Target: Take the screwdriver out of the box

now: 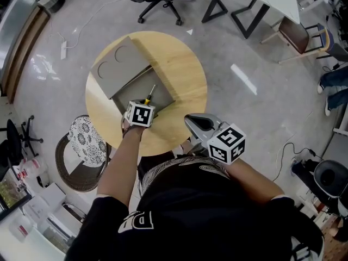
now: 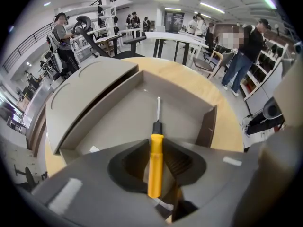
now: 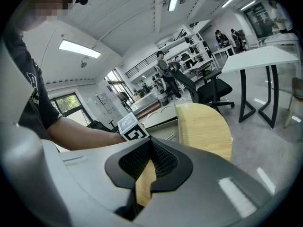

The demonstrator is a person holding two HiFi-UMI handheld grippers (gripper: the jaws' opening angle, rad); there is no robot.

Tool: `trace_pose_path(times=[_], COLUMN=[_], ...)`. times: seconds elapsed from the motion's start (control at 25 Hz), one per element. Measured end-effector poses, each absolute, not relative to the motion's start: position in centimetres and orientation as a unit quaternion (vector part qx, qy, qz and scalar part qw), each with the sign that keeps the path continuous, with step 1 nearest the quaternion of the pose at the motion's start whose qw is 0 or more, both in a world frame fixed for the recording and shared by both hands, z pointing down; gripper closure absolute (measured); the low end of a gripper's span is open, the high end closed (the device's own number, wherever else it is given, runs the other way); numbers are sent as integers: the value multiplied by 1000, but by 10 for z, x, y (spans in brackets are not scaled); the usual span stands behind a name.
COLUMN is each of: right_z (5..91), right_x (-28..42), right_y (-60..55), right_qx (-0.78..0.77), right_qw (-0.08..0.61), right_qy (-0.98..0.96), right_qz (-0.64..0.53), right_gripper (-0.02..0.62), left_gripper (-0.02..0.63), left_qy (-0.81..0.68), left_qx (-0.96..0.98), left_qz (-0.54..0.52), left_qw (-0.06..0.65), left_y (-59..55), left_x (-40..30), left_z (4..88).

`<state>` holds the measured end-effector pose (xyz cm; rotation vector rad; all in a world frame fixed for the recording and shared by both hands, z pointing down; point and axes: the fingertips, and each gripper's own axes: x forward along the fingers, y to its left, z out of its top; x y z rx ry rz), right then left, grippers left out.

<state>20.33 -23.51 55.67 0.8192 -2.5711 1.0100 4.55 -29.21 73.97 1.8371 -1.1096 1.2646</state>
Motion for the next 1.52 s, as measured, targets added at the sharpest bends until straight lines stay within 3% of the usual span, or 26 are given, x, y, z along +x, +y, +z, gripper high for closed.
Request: trace_pose_path(times=[0.84, 1.52], right_z=[531, 494], right_x=[170, 109], right_y=[-215, -191], right_qx=[328, 348], right_qw=[104, 86], right_qy=[-879, -889], right_qz=[329, 283], right_gripper=[598, 599], left_gripper=[471, 471], left_qy=[-417, -423], left_qx=[732, 799], left_qz=[466, 324], left_qw=[270, 280], left_y=[-296, -267], left_x=[24, -6], left_z=[696, 594])
